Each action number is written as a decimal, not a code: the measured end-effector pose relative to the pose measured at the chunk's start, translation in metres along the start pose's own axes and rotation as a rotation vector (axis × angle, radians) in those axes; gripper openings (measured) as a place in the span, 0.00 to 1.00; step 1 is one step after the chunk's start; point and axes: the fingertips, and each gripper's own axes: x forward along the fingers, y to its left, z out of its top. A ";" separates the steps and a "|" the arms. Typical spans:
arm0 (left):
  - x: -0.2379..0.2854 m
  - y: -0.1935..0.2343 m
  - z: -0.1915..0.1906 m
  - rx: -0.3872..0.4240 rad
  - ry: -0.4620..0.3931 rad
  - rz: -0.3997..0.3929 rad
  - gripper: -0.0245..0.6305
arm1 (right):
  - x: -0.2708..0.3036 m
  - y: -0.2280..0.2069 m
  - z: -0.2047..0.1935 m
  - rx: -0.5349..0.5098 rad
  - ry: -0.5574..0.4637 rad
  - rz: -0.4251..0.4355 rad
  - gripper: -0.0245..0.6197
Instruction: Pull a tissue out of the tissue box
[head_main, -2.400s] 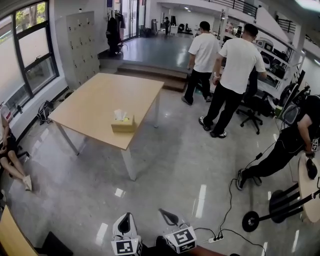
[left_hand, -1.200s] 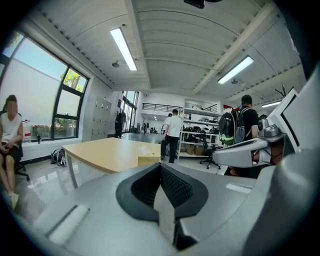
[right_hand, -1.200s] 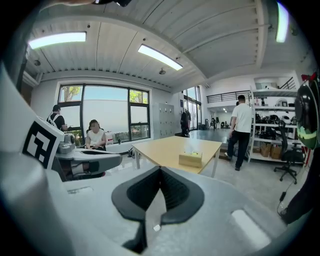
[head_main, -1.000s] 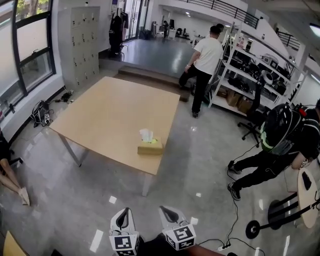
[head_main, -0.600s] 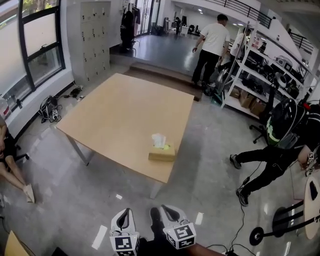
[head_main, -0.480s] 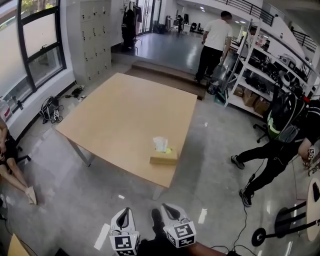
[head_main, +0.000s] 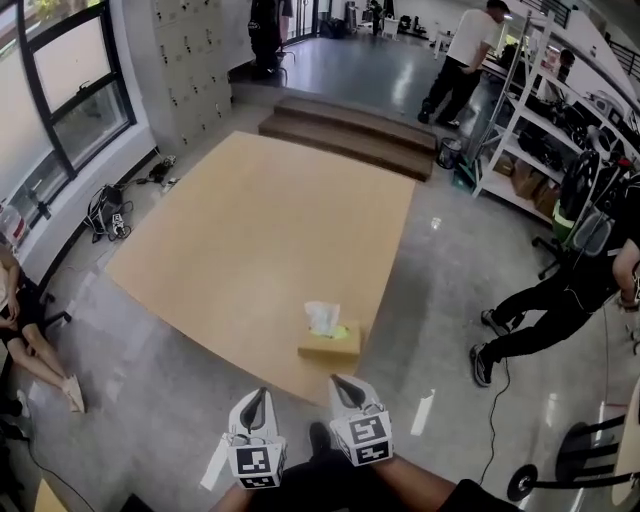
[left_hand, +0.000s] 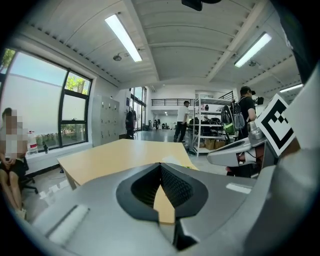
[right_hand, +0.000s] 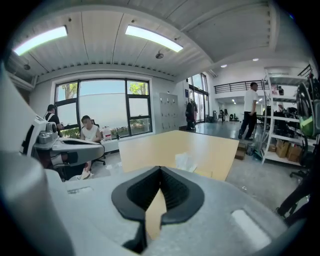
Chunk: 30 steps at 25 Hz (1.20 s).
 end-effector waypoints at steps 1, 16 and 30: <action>0.012 -0.004 0.002 0.003 0.003 -0.001 0.07 | 0.008 -0.011 0.002 -0.002 0.008 -0.001 0.03; 0.141 0.003 0.012 0.076 0.079 -0.003 0.07 | 0.134 -0.077 -0.016 0.045 0.224 0.031 0.15; 0.141 0.014 0.001 0.075 0.101 0.014 0.07 | 0.163 -0.069 -0.024 -0.042 0.310 0.067 0.04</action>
